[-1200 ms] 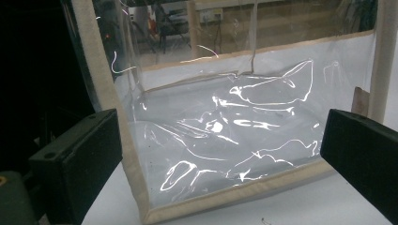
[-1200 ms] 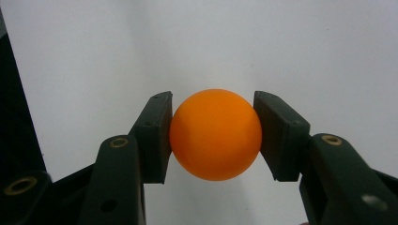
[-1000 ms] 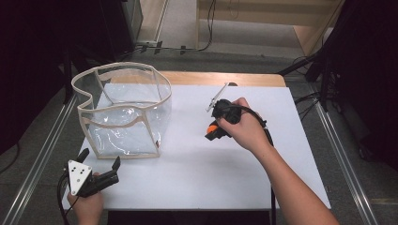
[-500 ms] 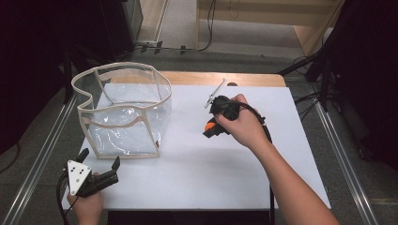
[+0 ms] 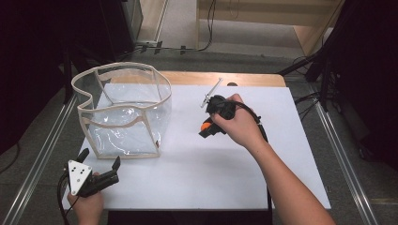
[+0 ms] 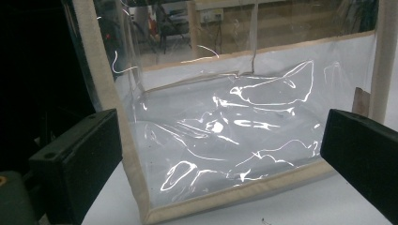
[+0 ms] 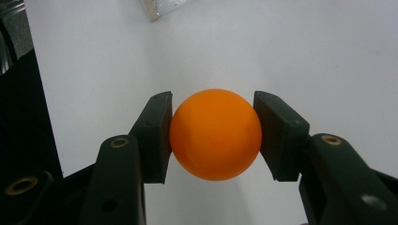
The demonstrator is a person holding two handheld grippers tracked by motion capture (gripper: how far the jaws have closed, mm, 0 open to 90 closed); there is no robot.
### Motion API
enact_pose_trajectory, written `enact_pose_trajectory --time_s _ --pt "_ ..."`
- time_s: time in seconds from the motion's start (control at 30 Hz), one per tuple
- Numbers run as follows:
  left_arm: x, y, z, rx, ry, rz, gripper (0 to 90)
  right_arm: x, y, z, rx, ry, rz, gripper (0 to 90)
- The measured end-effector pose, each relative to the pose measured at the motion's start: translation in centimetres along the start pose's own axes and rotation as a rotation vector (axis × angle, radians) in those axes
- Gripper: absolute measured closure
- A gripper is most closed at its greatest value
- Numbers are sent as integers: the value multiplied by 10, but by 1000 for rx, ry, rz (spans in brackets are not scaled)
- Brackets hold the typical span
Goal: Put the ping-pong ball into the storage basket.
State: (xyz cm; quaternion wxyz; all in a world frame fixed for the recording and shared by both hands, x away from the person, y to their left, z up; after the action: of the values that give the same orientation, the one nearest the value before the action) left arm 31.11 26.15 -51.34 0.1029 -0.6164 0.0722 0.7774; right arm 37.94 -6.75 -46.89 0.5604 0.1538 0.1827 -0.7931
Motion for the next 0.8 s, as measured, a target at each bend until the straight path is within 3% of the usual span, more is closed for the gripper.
enact_pose_trajectory --time_s 0.8 --pt "0 0 0 3 3 7 0 -36 -11 -2 -28 9 52 480"
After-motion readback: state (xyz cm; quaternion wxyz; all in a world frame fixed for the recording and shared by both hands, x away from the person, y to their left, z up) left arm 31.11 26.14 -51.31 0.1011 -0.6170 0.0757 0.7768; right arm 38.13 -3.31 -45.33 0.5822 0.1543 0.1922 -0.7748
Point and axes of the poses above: each handheld gripper's, and its own axes: z roughly backward along the jaws, x roughly out of its underside, y roughly to its right, the point moved 10 cm from there along -z, roughly forward along the jaws, and after that the axes turned 7 degrees about z, right-handed, at the moved point
